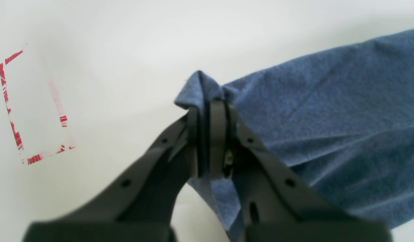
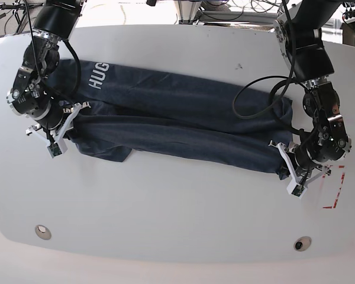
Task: Fold the T-shirt properly
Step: 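Drag the folded hem further over the shirt with both grippers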
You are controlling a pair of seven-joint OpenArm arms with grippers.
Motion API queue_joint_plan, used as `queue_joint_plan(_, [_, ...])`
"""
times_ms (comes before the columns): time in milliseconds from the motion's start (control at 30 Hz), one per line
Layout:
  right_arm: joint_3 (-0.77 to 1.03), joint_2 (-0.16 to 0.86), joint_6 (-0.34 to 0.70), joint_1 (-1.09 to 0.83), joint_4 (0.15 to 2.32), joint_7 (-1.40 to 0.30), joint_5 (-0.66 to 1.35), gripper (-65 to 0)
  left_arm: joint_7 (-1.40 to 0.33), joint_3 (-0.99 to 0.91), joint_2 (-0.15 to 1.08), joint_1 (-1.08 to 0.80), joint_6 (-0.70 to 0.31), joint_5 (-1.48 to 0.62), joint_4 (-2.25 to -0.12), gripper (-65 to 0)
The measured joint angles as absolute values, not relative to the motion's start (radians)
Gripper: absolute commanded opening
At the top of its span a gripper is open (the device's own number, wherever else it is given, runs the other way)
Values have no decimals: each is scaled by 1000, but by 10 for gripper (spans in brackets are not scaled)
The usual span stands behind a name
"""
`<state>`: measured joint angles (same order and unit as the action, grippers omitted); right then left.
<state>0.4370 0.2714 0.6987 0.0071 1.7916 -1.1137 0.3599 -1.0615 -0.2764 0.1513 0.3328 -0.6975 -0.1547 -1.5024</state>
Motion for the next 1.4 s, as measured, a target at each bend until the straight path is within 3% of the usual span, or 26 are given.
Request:
queue_joint_plan(100, [438, 272, 699, -15, 1792, -1123, 355, -631, -1017, -276, 160, 332, -698, -158, -1494, -628])
queue_joint_plan(333, [438, 271, 699, -30, 1791, -1127, 353, -631, -957, -276, 198, 354, -698, -163, -1361, -533])
queue_joint_plan(567, [437, 271, 699, -43, 1791, -1126, 356, -631, -972, -283, 201, 376, -697, -158, -1338, -633])
queue_joint_plan(1133, [438, 266, 699, -147, 1831, -1150, 351, -629, -1045, -283, 201, 294, -698, -159, -1483, -631])
queue_joint_plan(1300, [437, 231, 699, -148, 1831, -1149, 342, -629, -1050, -283, 200, 292, -698, -157, -1480, -536])
queue_joint_plan(1400, [437, 223, 699, -148, 1831, -1149, 345, -629, -1048, -289, 200, 309, -698, -158, -1461, -401])
